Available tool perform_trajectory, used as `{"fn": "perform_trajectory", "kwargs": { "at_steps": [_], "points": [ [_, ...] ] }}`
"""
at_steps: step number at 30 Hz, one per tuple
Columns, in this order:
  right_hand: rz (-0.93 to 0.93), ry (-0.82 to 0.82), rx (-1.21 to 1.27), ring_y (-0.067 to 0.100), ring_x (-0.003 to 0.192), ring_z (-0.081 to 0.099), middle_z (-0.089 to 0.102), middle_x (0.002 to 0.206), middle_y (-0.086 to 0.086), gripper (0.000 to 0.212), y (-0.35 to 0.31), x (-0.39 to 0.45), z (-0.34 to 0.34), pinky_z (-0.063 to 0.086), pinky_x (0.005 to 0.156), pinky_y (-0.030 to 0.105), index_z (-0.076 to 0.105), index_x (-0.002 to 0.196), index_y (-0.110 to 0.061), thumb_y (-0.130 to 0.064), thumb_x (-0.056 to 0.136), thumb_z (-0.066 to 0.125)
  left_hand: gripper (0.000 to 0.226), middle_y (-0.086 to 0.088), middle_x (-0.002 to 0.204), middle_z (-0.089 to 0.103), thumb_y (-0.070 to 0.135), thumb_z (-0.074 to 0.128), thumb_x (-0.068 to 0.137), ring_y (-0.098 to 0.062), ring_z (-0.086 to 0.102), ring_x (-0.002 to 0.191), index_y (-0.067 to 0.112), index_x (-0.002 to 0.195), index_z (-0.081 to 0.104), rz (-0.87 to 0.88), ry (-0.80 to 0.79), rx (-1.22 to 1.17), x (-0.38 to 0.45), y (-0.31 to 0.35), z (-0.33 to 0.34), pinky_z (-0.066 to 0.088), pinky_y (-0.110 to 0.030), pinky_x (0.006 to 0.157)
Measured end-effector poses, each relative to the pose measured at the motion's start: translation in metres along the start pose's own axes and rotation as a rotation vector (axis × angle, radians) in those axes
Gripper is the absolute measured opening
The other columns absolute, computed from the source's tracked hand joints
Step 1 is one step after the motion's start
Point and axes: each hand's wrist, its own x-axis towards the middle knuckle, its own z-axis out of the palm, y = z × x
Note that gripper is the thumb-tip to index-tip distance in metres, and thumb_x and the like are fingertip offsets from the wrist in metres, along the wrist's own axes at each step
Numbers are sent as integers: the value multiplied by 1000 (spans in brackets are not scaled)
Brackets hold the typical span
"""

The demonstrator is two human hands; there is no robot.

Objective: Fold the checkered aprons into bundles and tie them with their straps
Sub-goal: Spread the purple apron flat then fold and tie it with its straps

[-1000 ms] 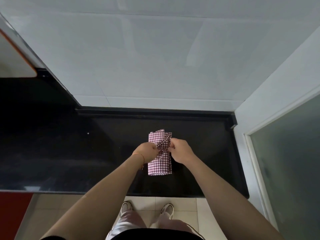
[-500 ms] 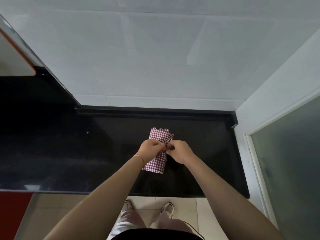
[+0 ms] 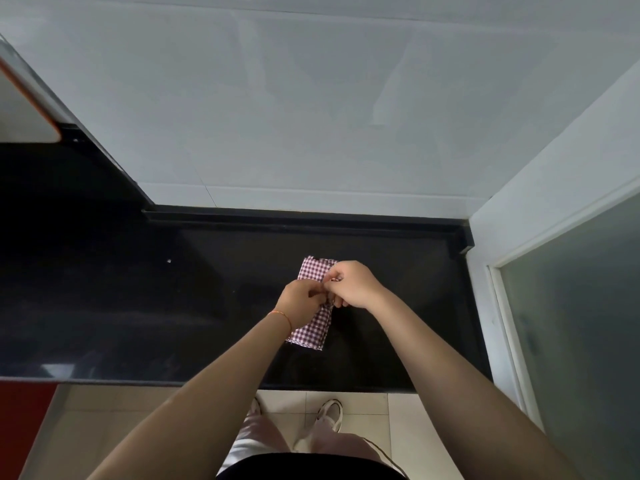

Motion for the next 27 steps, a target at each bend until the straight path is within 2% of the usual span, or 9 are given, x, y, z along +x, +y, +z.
{"fn": "perform_trajectory", "kwargs": {
  "at_steps": [6, 11, 16, 18, 21, 23, 25, 26, 27],
  "points": [
    [-53, 24, -17, 11, 74, 66, 68, 89, -2, 11, -12, 7, 2, 50, 63, 18, 70, 92, -22, -18, 97, 61, 19, 0, 99, 69, 13, 68, 89, -15, 65, 93, 14, 109, 69, -31, -104, -21, 0, -2, -7, 54, -24, 82],
    [-84, 21, 10, 11, 75, 66, 69, 88, -4, 11, -10, 4, 0, 47, 64, 15, 76, 95, -18, -20, 95, 65, 18, 15, 87, 68, 27, 71, 90, 0, 63, 83, 21, 107, 73, -30, 46, -159, -2, -4, 0, 45, -11, 70],
    [-17, 122, 316, 13, 89, 69, 71, 96, -2, 22, -6, 2, -3, 58, 79, 26, 69, 107, -17, -12, 100, 48, 22, 3, 72, 59, 29, 63, 96, -9, 52, 65, 11, 86, 68, -73, 14, -119, 0, -6, 3, 42, -20, 62],
    [-12, 152, 188, 11, 97, 66, 66, 104, -8, 26, 2, 3, 0, 56, 89, 29, 66, 106, -20, -5, 100, 46, 30, -2, 71, 56, 31, 62, 97, -11, 49, 64, 3, 87, 67, -89, -8, -118, 2, -7, 1, 42, -22, 61],
    [14, 186, 199, 14, 96, 67, 65, 109, -3, 28, 9, 2, 8, 59, 84, 29, 62, 112, -20, 1, 97, 52, 35, -3, 72, 56, 35, 62, 96, -11, 48, 63, 0, 93, 68, -112, -25, -157, 4, -7, 0, 42, -21, 58],
    [135, 298, 610, 18, 88, 72, 67, 109, 8, 21, 7, -2, 9, 62, 77, 31, 59, 112, -15, -1, 96, 58, 31, -3, 73, 57, 30, 62, 97, -11, 49, 63, 1, 92, 68, -136, -28, -216, 4, -7, -1, 42, -21, 58],
    [332, 312, 1399, 27, 90, 73, 67, 108, 17, 11, 1, -6, 2, 62, 77, 36, 57, 109, -9, -9, 99, 58, 24, -2, 75, 59, 26, 61, 97, -10, 52, 66, 4, 92, 68, -160, -30, -255, 4, -6, -2, 44, -21, 59],
    [389, 311, 1645, 30, 92, 72, 67, 107, 19, 9, 2, -6, 1, 62, 76, 37, 57, 108, -6, -10, 100, 56, 24, -2, 77, 61, 25, 60, 98, -10, 54, 68, 3, 96, 68, -172, -37, -257, 4, -6, -4, 45, -21, 60],
    [414, 307, 1656, 30, 91, 72, 67, 106, 20, 9, 4, -7, 0, 61, 74, 36, 58, 106, -3, -9, 101, 55, 25, -2, 79, 61, 24, 58, 99, -10, 55, 70, 1, 100, 68, -181, -49, -257, 5, -5, -4, 45, -21, 61]
  ]
}}
